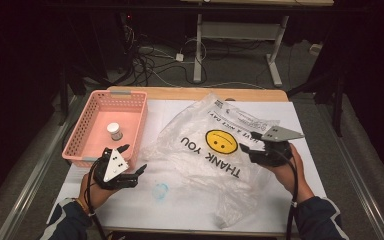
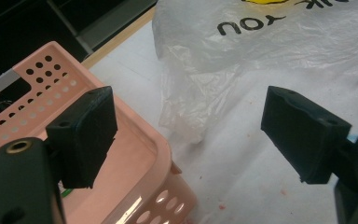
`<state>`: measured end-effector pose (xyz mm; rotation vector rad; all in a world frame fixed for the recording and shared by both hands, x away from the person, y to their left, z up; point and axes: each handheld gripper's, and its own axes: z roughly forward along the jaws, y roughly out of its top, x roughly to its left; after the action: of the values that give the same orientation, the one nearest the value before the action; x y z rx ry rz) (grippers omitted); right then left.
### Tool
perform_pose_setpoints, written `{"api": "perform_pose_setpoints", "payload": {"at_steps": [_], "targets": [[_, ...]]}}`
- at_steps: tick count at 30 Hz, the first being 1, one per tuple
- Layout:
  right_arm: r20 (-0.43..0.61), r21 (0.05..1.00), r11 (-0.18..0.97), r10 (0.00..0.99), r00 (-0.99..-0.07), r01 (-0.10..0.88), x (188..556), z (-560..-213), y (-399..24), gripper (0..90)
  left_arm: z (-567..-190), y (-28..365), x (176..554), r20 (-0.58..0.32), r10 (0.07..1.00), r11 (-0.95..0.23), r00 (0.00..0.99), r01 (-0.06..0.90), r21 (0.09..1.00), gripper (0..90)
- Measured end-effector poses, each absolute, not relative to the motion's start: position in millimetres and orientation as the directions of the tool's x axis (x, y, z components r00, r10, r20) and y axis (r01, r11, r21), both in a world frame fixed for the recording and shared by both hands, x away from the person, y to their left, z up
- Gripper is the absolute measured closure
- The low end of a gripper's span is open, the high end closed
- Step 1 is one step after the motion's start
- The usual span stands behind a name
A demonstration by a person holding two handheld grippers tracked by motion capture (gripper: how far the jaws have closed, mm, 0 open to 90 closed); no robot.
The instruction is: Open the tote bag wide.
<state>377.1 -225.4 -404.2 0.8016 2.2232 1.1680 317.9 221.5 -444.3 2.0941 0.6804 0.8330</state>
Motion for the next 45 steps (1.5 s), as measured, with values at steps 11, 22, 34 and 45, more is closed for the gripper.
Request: {"api": "perform_pose_setpoints", "payload": {"at_steps": [11, 22, 34, 45], "targets": [[-0.176, 0.762, 0.624, 0.457, -0.872, 0.174, 348.1, -429.8, -144.9, 36.7, -444.4, 221.7, 316.9, 0.333, 0.685, -0.567, 0.648, 0.187, 0.802, 18.2], [-0.181, 0.613, 0.775, 0.329, -0.927, 0.155, 345.8, -468.5, -106.1, 46.9, -445.6, 221.9, 317.2, 0.325, 0.68, -0.569, 0.657, 0.193, 0.799, 18.4], [-0.094, 0.672, 0.696, 0.419, -0.903, 0.253, 354.5, -463.2, -111.6, 90.0, -445.6, 222.9, 316.1, 0.325, 0.678, -0.571, 0.659, 0.194, 0.798, 18.4], [-0.123, 0.769, 0.595, 0.496, -0.86, 0.233, 353.5, -429.6, -134.2, 90.0, -444.8, 222.3, 315.0, 0.325, 0.678, -0.568, 0.659, 0.189, 0.801, 18.5]]}}
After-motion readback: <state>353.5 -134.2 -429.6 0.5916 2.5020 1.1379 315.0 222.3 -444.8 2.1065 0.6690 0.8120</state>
